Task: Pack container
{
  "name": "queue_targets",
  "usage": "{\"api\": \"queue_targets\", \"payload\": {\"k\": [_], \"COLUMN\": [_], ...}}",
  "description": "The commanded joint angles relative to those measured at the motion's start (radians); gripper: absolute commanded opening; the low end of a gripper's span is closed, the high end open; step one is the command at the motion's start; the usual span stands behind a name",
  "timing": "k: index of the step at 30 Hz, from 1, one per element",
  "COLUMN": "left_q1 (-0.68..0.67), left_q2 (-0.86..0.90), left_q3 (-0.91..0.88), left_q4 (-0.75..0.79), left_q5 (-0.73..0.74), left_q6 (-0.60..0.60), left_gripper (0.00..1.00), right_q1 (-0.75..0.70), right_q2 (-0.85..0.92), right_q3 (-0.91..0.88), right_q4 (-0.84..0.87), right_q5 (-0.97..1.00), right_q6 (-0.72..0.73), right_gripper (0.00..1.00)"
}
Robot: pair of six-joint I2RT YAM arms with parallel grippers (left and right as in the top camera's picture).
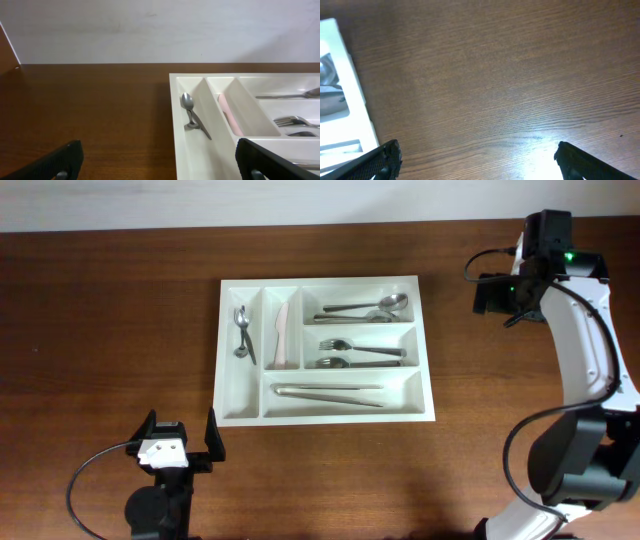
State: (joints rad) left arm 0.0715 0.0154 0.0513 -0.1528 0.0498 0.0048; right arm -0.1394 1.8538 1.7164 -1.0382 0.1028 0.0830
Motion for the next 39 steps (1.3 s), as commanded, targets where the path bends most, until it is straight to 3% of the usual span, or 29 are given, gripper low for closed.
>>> {"api": "queue_targets", "payload": {"k": [1, 16, 19, 31, 35, 39], "left_q1": [-0.003, -0.003, -0.003, -0.003, -0.003, -0.003], "left_q2": [-0.01, -0.01, -0.01, -0.01, -0.01, -0.01], "left_q3": [-0.01, -0.01, -0.01, -0.01, -0.01, -0.01], "left_q4": [0.006, 0.006, 0.006, 0.006, 0.006, 0.006], "left_q5": [0.014, 0.014, 0.014, 0.014, 0.014, 0.014], "left_q6": [0.019, 0.019, 0.019, 0.019, 0.019, 0.019], "left_gripper": [0.99, 0.99, 0.99, 0.99, 0.99, 0.99], "right_q1": [0.025, 0.333, 0.334, 0.333, 0.333, 0.333], "right_q2": [-0.145, -0.716, -0.869, -1.487, -1.608, -1.68], "right_q3": [0.01, -0.055, -0.212, -1.188, -1.372, -1.465], "right_q4": [0.002, -0.001, 0.148, 0.936, 1.055, 1.069], "right_q5": [-0.002, 0.036, 0.05, 0.077, 0.066, 0.065], "right_q6": [0.011, -0.029, -0.03, -0.03, -0.029, -0.021], "right_gripper": [0.99, 0.99, 0.99, 0.99, 0.99, 0.99]}}
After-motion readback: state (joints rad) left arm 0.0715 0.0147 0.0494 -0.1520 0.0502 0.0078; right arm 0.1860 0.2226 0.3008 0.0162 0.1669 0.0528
